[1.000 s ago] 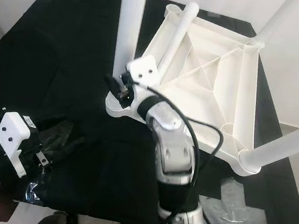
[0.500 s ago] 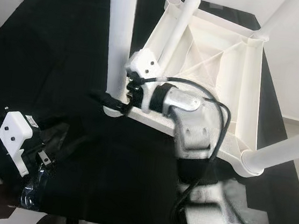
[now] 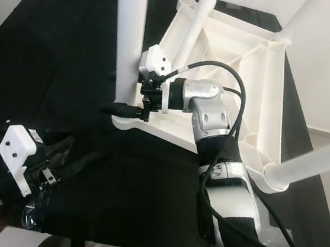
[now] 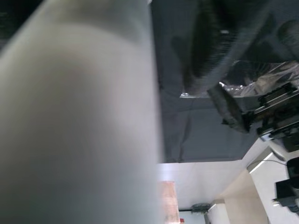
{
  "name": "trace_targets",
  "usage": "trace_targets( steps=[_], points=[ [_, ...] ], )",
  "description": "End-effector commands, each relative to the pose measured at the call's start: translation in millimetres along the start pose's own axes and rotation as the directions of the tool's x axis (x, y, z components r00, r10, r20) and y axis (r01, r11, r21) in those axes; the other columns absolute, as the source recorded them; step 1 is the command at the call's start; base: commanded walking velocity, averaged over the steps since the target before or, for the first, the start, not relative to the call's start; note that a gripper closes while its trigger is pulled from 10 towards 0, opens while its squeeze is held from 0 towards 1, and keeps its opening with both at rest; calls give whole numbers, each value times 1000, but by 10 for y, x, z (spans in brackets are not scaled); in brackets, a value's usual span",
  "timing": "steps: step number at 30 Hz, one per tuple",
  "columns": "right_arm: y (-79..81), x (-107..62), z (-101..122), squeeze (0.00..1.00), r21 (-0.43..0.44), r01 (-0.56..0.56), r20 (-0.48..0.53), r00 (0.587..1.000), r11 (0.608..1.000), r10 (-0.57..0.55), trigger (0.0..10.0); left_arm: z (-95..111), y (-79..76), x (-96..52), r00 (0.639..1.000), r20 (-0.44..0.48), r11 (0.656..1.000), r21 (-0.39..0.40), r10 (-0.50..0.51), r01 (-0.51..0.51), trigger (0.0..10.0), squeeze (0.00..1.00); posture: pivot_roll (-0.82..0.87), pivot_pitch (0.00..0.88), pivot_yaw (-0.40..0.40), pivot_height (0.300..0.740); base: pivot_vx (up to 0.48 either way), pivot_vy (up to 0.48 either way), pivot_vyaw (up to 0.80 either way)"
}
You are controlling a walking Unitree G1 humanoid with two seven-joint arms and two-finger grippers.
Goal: Building children table
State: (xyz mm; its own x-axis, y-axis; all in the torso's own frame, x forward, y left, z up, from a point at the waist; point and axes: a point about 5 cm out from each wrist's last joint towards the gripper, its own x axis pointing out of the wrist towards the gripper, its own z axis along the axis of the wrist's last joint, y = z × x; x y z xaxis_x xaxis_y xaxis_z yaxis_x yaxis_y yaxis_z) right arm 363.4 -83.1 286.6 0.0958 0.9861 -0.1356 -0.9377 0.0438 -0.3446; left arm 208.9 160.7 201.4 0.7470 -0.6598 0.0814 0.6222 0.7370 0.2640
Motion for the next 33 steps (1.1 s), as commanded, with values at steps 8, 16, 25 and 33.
trace_targets(
  steps=[8,16,25,33],
  points=[
    [29,-7,-131,0,-8,-89,-40,995,996,89,0,-3,-52,-11,1000,-3,1000,-2,-22,22,10000,0,151,289,-125,740,0,0,0],
    [40,-188,-238,0,-8,10,-39,999,1000,-11,0,-22,-65,14,1000,-1,999,-8,-31,31,10000,0,124,283,-135,740,0,0,0],
    [796,225,-904,0,167,777,-292,627,607,-722,0,-25,-35,30,999,11,999,-15,-48,48,10000,0,85,277,-106,740,0,0,0],
    [646,371,-755,0,62,722,-237,681,689,-693,7020,-13,-48,74,998,25,998,-14,-57,58,10000,0,90,266,-125,740,0,0,0]
  ],
)
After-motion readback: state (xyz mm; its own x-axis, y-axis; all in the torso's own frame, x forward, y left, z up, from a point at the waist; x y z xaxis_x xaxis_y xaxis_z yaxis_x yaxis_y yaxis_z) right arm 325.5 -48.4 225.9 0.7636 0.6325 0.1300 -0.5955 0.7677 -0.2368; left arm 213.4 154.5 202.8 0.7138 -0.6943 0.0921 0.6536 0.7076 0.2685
